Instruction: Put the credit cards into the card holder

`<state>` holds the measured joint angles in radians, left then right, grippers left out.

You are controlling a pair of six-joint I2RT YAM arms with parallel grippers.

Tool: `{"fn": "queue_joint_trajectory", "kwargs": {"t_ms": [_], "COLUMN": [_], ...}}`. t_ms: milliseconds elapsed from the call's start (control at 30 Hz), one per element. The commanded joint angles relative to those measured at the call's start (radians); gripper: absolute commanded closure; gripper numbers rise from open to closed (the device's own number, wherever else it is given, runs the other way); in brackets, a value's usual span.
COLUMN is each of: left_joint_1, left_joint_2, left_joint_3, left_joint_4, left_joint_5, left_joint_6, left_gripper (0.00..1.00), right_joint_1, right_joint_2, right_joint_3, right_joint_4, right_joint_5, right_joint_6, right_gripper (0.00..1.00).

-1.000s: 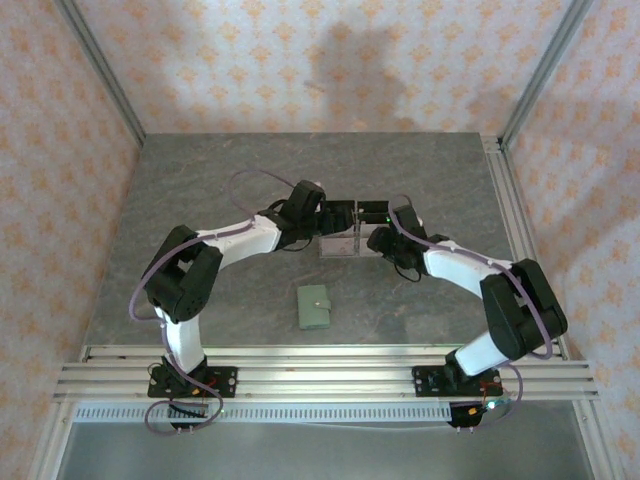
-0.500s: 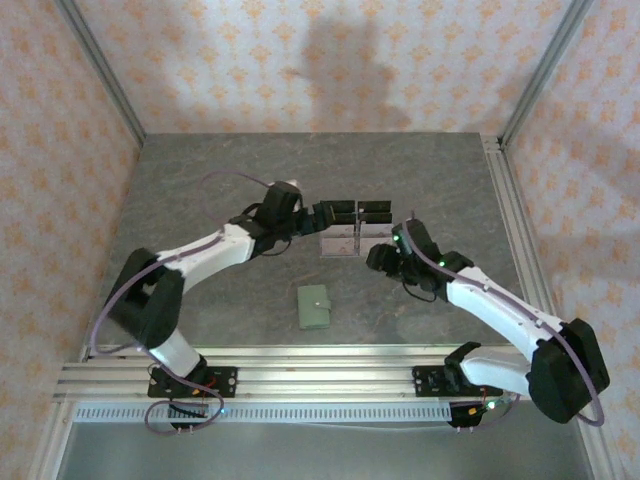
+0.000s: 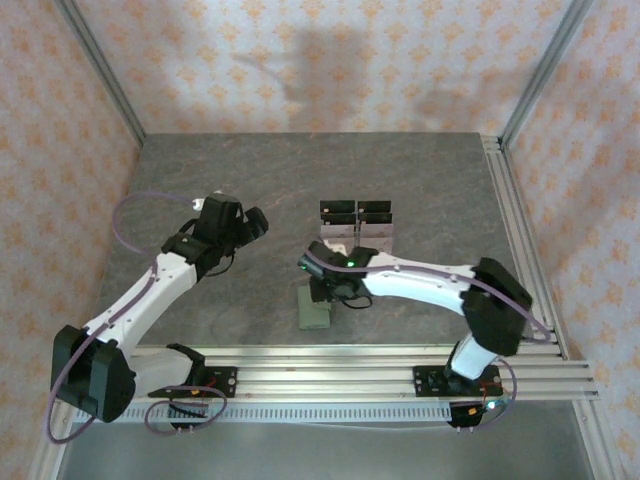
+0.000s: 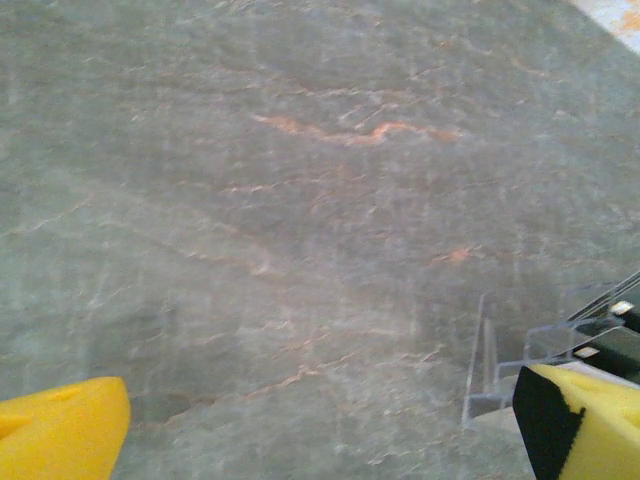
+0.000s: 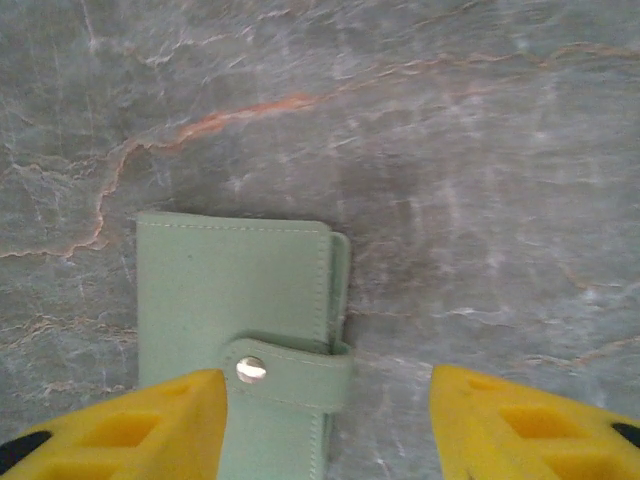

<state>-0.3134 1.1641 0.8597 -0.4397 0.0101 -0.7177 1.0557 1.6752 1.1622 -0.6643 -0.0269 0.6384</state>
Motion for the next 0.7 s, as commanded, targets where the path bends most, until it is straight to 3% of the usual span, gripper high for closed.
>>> {"fn": "queue_joint_trajectory", "kwargs": {"t_ms": [0, 200, 667], "left_joint_1": [0.019, 0.043, 0.059], "left_joint_2": [-0.034, -0.074, -0.083], "left_joint_3": [-0.023, -0.05, -0.07], "left_joint_4": [-0.081, -0.091, -0.087], "left_joint_5": [-0.033, -0.019, -0.01], "left_joint_6": [-0.006, -0.004, -0.003], "left_gripper": [0.0, 0.0, 0.0], "right_joint_1": [0.047, 0.085, 0.087], "right_joint_2": [0.097, 0.203, 0.246], "right_joint_3": [0.114, 0.2, 0.192], "right_joint_4": [-0.144, -0.215, -0.191], "right_joint_5": [0.097, 0.137, 0.102], "right_joint_6": [-0.016, -0.03, -0.039], "right_gripper": [0.45, 0.48, 0.55]}}
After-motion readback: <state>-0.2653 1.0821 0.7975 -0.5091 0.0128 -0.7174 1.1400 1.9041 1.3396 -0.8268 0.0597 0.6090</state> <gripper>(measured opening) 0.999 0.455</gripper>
